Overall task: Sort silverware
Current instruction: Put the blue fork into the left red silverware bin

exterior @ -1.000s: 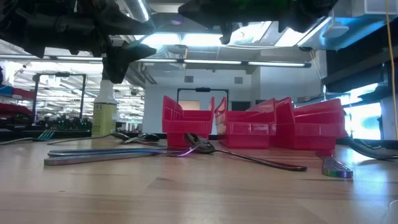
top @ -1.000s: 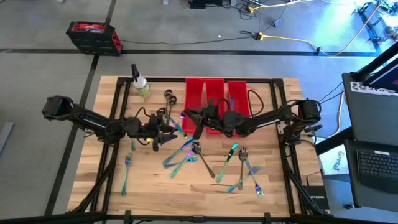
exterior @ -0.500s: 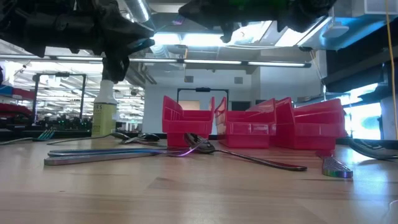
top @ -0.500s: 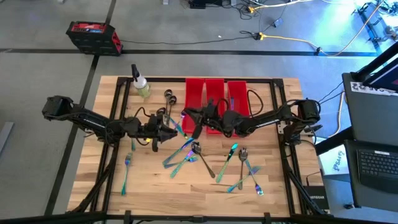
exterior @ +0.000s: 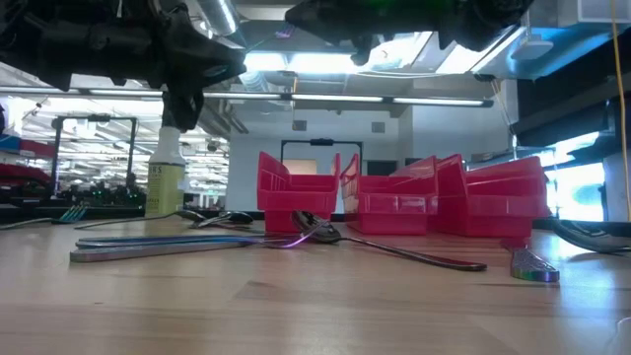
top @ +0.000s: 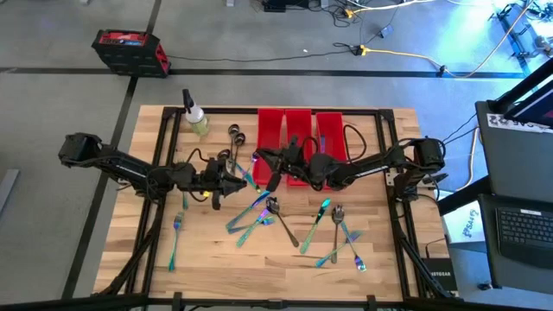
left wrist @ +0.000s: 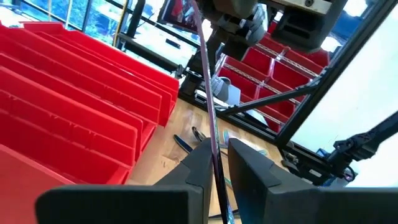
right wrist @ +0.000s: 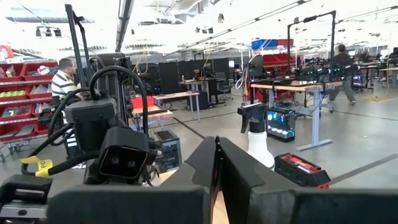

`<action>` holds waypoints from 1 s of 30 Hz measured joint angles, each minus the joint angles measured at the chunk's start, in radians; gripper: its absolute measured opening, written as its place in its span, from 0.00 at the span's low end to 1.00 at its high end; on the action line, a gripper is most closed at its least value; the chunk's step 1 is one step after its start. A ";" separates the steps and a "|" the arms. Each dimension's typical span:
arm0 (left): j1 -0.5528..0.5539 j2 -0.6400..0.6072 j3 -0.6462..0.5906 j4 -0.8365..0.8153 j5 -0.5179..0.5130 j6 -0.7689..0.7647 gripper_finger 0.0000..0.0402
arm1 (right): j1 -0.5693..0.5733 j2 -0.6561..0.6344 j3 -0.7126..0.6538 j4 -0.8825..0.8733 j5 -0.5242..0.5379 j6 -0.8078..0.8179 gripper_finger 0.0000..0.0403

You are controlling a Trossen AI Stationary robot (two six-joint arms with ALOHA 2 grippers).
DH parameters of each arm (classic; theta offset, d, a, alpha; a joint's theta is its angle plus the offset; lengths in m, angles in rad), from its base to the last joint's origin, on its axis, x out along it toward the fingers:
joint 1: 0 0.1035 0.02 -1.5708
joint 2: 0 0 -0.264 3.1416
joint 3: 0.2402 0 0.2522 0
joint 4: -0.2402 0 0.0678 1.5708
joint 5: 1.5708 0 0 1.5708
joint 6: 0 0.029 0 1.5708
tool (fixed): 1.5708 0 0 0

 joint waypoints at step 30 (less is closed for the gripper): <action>0.002 0.001 0.000 -0.031 -0.006 0.004 0.00 | 0.021 0.000 -0.001 0.007 0.015 -0.048 0.14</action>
